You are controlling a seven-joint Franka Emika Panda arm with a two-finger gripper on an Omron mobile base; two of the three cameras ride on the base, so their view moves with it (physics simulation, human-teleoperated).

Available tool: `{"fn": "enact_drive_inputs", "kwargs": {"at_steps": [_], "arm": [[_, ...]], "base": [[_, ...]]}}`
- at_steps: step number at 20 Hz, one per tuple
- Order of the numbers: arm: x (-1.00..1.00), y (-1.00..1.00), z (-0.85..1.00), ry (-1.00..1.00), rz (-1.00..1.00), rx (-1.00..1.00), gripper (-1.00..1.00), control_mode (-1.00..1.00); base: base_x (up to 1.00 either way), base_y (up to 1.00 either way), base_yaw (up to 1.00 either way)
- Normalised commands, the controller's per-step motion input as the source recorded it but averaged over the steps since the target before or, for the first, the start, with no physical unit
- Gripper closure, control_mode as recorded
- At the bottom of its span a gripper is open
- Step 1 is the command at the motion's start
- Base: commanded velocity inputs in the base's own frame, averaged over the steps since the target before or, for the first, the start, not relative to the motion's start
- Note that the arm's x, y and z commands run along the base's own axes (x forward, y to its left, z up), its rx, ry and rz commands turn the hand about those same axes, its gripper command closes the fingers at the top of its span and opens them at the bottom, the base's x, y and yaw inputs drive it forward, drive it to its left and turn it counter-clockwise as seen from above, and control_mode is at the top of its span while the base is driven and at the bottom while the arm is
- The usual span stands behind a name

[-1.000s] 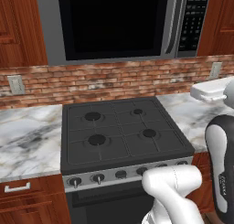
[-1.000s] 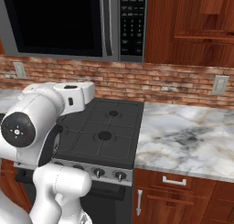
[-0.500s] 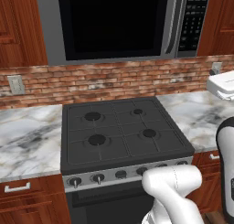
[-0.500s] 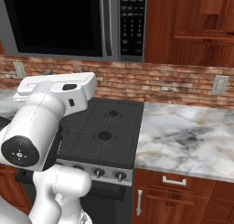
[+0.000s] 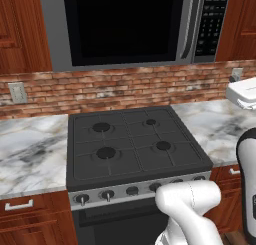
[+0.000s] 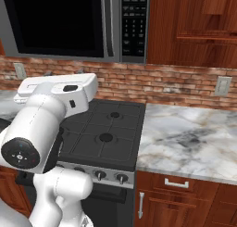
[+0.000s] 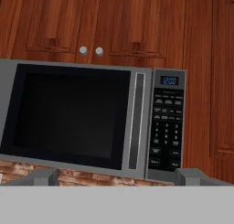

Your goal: The microwave is finished heating the fish and tomato. Take the bowl containing the food and place it on the dining counter.

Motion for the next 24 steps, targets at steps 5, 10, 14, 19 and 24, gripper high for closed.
{"fn": "enact_drive_inputs", "kwargs": {"at_steps": [5,10,14,19,24], "arm": [[0.16,-0.01,0.00,0.00,0.00,0.00,-1.00,-1.00],[0.44,-0.05,0.00,0.00,0.00,0.00,-1.00,-1.00],[0.46,0.00,0.00,-0.04,0.00,0.00,-1.00,-1.00],[0.46,0.00,0.00,-0.13,0.00,0.00,-1.00,-1.00],[0.61,0.00,0.00,-0.08,0.00,0.00,-1.00,-1.00]], "base": [[0.00,0.00,0.00],[0.00,0.00,0.00],[0.00,0.00,0.00],[0.00,0.00,0.00],[0.00,0.00,0.00]]}}
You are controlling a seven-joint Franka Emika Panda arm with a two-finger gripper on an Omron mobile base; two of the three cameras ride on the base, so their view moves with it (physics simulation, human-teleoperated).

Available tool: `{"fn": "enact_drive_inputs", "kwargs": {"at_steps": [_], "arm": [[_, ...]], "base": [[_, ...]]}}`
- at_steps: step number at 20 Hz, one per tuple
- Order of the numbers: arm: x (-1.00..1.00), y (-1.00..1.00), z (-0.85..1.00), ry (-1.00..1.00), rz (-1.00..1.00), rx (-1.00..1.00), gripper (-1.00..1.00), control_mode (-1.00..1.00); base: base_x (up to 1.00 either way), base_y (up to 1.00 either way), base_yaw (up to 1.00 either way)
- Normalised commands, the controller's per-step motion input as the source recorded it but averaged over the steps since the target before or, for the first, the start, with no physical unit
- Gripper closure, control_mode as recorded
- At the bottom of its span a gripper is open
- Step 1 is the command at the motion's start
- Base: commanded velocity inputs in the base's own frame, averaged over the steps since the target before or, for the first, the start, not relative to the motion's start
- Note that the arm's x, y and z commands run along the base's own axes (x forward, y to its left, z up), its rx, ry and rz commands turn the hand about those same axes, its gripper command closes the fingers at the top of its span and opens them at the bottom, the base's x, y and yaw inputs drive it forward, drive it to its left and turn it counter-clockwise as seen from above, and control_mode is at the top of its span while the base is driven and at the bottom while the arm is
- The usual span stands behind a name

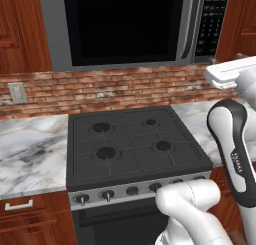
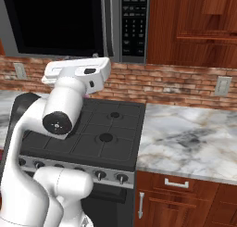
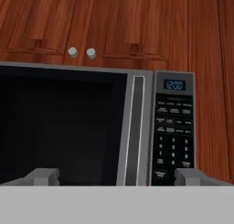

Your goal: The microwave is finished heating the fish and tomato. Take the bowl containing the food and place it on the dining counter.

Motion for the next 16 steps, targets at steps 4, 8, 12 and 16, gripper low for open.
{"fn": "enact_drive_inputs", "kwargs": {"at_steps": [4,8,12,16], "arm": [[0.62,0.00,0.05,-0.02,0.00,0.01,-1.00,-1.00],[0.55,-0.12,0.19,0.00,0.00,0.05,-1.00,-1.00],[0.50,-0.19,0.13,0.01,0.00,0.02,-1.00,-1.00],[0.60,-0.12,0.11,0.04,0.00,0.01,-1.00,-1.00]], "base": [[0.00,0.00,0.00],[0.00,0.00,0.00],[0.00,0.00,0.00],[0.00,0.00,0.00]]}}
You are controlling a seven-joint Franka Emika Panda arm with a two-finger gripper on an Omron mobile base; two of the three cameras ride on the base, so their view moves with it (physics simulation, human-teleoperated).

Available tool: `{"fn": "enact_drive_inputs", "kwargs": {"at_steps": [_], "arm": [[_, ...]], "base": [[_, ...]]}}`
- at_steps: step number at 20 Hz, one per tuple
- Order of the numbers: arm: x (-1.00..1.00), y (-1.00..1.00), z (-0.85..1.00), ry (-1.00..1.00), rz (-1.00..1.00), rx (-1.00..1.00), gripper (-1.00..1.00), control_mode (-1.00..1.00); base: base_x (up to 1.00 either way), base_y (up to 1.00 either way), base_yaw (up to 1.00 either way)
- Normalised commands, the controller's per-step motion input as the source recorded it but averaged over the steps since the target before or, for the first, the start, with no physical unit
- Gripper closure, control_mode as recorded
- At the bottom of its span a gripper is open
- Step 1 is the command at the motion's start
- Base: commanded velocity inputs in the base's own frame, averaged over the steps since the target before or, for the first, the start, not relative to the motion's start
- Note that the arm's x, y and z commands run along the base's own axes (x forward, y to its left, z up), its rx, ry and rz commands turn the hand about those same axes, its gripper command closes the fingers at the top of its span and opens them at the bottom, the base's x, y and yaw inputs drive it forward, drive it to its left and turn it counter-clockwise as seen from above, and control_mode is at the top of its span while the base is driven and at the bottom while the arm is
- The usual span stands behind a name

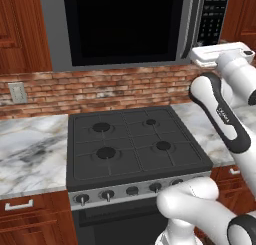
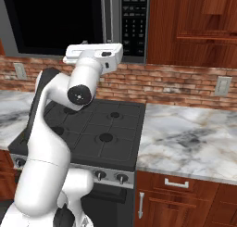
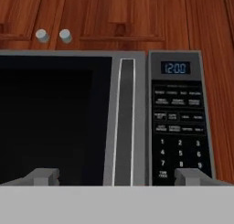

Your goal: The microwave is finished heating the fish and tomato. Take the bowl containing the food and place it on the dining counter.

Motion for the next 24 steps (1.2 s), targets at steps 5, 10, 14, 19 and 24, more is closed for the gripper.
{"fn": "enact_drive_inputs", "kwargs": {"at_steps": [5,10,14,19,24], "arm": [[0.59,-0.01,0.00,0.09,0.00,0.00,-1.00,-1.00],[0.58,0.00,0.00,0.07,0.00,0.00,-1.00,-1.00],[0.59,0.00,0.00,0.10,0.00,0.00,-1.00,-1.00],[0.57,0.00,0.00,0.10,0.00,0.00,-1.00,-1.00],[0.54,0.00,0.00,0.10,0.00,0.00,-1.00,-1.00]], "base": [[0.00,0.00,0.00],[0.00,0.00,0.00],[0.00,0.00,0.00],[0.00,0.00,0.00],[0.00,0.00,0.00]]}}
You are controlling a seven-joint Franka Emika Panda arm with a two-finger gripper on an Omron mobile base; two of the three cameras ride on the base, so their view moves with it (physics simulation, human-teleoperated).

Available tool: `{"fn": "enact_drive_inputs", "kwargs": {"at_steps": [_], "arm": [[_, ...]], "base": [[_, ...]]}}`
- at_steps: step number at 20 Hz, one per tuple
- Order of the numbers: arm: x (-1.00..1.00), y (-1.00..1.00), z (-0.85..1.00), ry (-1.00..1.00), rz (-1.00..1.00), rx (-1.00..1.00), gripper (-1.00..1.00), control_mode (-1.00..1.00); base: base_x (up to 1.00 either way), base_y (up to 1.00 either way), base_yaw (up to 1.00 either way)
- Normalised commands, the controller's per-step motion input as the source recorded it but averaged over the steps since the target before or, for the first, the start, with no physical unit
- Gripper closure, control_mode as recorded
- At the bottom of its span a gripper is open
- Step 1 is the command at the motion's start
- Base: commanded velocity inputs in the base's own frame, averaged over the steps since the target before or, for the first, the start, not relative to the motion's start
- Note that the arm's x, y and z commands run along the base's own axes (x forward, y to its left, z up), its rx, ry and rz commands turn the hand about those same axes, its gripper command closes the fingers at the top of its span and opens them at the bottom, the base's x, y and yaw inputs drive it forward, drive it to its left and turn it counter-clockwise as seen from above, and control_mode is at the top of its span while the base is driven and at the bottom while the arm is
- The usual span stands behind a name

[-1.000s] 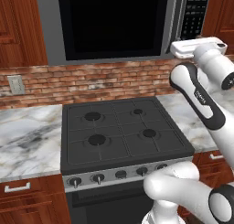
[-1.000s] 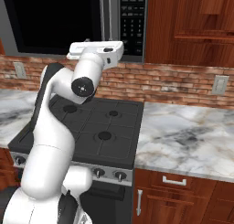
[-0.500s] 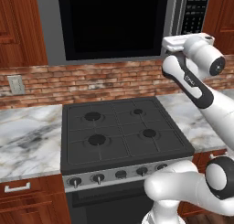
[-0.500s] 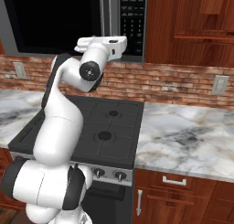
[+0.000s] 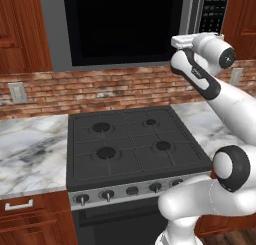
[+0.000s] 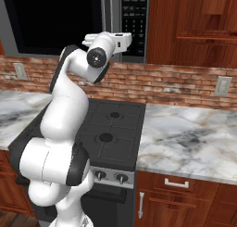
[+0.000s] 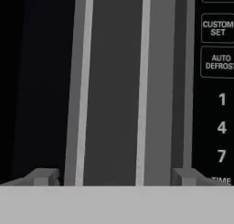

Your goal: The microwave is finished heating the fish and tomato. Take the bowl containing the food and place it on the dining counter.

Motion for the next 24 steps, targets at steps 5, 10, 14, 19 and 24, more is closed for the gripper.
{"fn": "enact_drive_inputs", "kwargs": {"at_steps": [5,10,14,19,24], "arm": [[0.53,0.00,0.00,0.11,0.00,0.00,-1.00,-1.00],[0.52,0.00,0.00,0.10,0.00,0.00,1.00,-1.00],[0.17,0.00,0.00,0.01,0.00,0.00,1.00,-1.00],[0.00,0.00,0.00,0.00,0.00,0.00,1.00,-1.00],[0.00,0.00,0.00,0.00,0.00,0.00,1.00,-1.00]], "base": [[0.00,0.00,0.00],[0.00,0.00,0.00],[0.00,0.00,0.00],[0.00,0.00,0.00],[0.00,0.00,0.00]]}}
